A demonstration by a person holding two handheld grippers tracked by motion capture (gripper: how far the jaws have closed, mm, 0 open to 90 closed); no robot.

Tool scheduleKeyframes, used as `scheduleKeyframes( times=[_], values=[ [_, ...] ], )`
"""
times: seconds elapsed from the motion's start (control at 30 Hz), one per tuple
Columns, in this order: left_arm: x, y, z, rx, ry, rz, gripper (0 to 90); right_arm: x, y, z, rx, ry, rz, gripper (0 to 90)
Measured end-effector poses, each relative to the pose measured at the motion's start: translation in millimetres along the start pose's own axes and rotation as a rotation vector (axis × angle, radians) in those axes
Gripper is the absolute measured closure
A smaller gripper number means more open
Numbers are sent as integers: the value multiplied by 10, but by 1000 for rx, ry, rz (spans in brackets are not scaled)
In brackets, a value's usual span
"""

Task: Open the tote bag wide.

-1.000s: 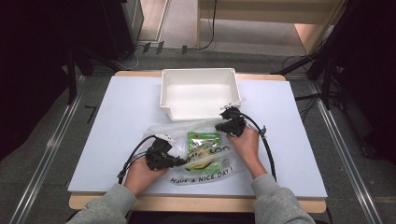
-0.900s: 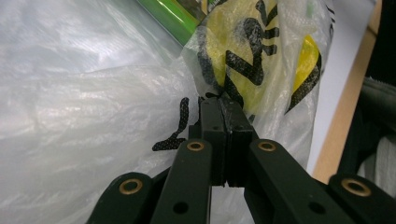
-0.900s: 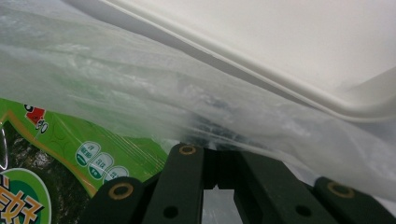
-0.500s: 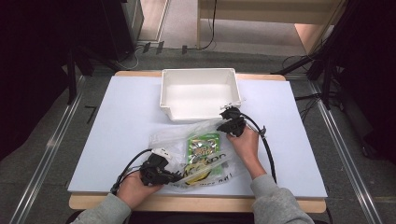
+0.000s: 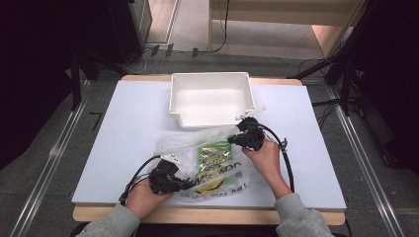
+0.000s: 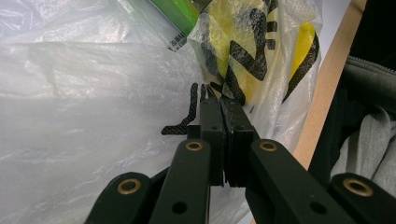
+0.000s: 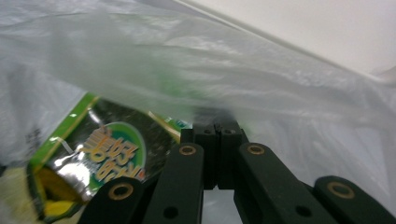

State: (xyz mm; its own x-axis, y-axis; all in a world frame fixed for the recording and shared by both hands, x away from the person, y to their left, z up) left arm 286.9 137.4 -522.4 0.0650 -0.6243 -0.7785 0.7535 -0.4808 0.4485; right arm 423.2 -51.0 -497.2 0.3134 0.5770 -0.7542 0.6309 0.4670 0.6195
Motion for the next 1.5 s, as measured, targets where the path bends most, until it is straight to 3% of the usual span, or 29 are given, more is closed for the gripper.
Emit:
scheduleKeyframes(
  times=[0.23,0.4,0.67,1.0,1.2,1.5],
  values=[
    [3,19,-16,-3,11,12,895,-152,19,-174,-30,44,28,900],
    [5,31,-26,-3,9,17,896,-216,174,-394,-73,78,55,900],
    [6,35,-31,0,14,22,896,-207,380,-487,-112,79,76,900],
    [-5,33,-44,6,26,22,898,108,572,-313,-83,43,55,900],
    [-18,10,-40,12,28,20,898,400,547,-198,-58,17,13,900],
    [-46,-2,-37,11,26,13,898,647,457,-134,-50,-2,-37,900]
  ],
)
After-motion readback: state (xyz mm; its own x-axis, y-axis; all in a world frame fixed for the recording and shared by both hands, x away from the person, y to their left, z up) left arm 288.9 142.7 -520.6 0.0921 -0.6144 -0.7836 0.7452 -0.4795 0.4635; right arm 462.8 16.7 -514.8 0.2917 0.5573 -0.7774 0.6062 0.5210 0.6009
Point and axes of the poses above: each handheld gripper's, and its own axes: x roughly forward along the jaws, y roughly out of its top, z roughly to its right, the point moved 8 cm from there along x, roughly forward along the jaws, and after that the axes turned 5 degrees about -x, right-handed, at the moved point
